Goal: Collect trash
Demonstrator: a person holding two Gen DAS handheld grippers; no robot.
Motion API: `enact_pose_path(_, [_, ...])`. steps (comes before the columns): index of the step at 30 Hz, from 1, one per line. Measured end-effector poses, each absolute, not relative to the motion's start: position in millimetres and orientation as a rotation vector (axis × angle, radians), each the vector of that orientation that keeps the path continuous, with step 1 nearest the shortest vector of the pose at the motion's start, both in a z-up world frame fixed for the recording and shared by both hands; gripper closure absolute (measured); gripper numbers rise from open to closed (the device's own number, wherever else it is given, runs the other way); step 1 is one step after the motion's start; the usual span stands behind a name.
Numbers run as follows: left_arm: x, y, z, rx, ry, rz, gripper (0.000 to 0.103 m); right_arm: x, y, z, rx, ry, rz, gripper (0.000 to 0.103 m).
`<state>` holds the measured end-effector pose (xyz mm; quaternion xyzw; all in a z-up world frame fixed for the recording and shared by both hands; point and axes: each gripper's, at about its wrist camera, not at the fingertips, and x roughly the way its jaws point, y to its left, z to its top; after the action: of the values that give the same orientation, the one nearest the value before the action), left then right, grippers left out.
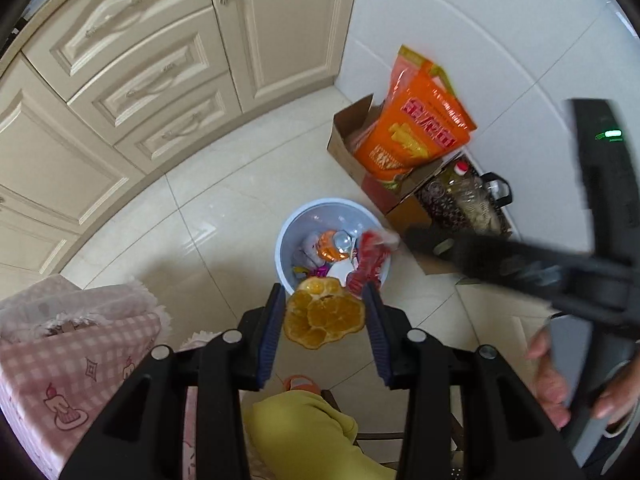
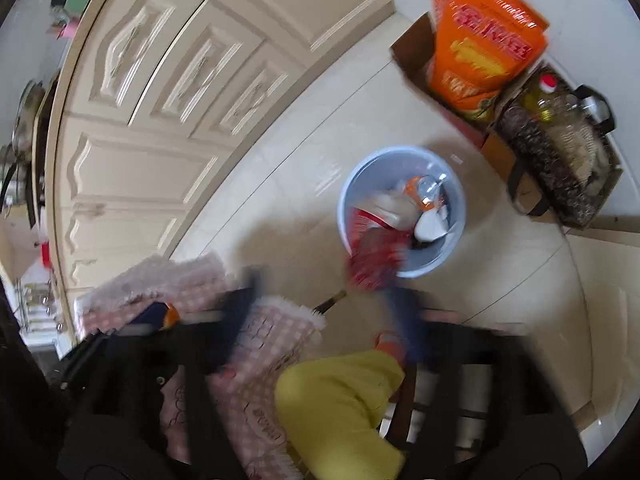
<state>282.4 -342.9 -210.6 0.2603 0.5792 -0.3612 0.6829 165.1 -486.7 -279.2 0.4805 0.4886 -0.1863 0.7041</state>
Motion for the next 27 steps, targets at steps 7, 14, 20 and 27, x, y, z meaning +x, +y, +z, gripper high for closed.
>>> enact_pose_path(7, [280,-368,-222,0.614,1.276,-0.838,0.049,137,-509,-278,1.110,1.082,-0.453,0.029])
enact_pose_path(14, [269,-370,-218,0.647,1.249,-0.816,0.037,107,-512,-268,1.118,1.053,-0.479,0.029])
enact_pose_path(20, [256,-353,-196,0.627,1.200,-0.804,0.037,92,-498,-242,1.074,1.022,-0.475,0.029])
enact_pose_path(27, [227,-315,-151,0.561,1.103,-0.802,0.037,71,-459,-197,0.971,0.958,-0.445,0.029])
